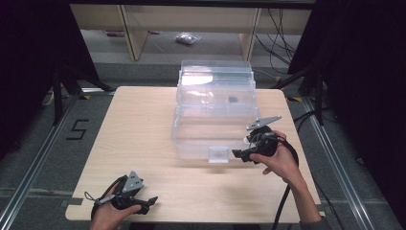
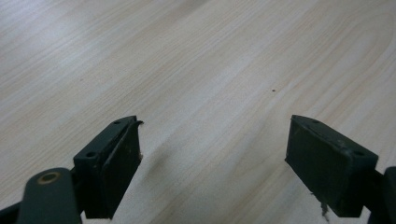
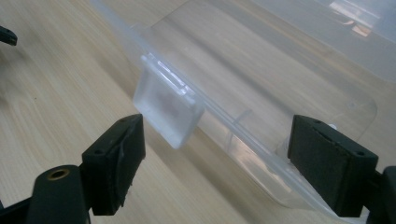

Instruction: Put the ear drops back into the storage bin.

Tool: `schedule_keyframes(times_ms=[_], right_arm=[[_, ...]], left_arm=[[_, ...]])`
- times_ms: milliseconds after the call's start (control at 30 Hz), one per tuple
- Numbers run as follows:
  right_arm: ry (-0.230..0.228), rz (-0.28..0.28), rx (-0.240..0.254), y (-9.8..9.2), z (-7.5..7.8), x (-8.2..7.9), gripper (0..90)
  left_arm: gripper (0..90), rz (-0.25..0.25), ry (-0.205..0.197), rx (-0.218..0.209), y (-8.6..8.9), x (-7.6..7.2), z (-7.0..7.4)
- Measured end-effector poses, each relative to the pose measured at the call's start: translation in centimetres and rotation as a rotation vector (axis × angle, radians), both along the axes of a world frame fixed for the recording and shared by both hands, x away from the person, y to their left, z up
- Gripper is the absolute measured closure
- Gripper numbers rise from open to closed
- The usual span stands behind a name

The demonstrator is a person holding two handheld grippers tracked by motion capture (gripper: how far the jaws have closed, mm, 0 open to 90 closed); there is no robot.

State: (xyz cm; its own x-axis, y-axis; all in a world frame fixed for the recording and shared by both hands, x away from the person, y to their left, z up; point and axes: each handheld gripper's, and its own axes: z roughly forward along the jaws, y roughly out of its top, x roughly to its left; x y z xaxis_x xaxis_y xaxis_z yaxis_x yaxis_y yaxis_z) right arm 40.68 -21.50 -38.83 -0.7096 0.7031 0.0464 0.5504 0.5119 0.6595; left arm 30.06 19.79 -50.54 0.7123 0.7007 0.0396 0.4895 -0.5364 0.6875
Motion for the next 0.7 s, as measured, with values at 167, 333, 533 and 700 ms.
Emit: schedule_keyframes(times_ms=[167,333,533,700], right_arm=[[0.005,0.021,0.009,-0.1,-0.3,-0.6,20.2],[-0.003,0.028,0.013,-0.2,-0.7,-1.3,20.1],[-0.01,0.011,0.025,0.0,-0.8,-1.9,20.0],[0.002,0.014,0.018,0.0,-0.8,-2.4,20.0]], left_arm=[[17.3,-0.02,0.006,0.027,0.2,0.0,0.2],[17.3,-0.021,0.004,0.028,0.2,0.0,0.2],[17.3,-0.029,0.001,0.041,0.2,0.0,0.3],[17.3,-0.036,0.002,0.045,0.1,0.0,0.3]])
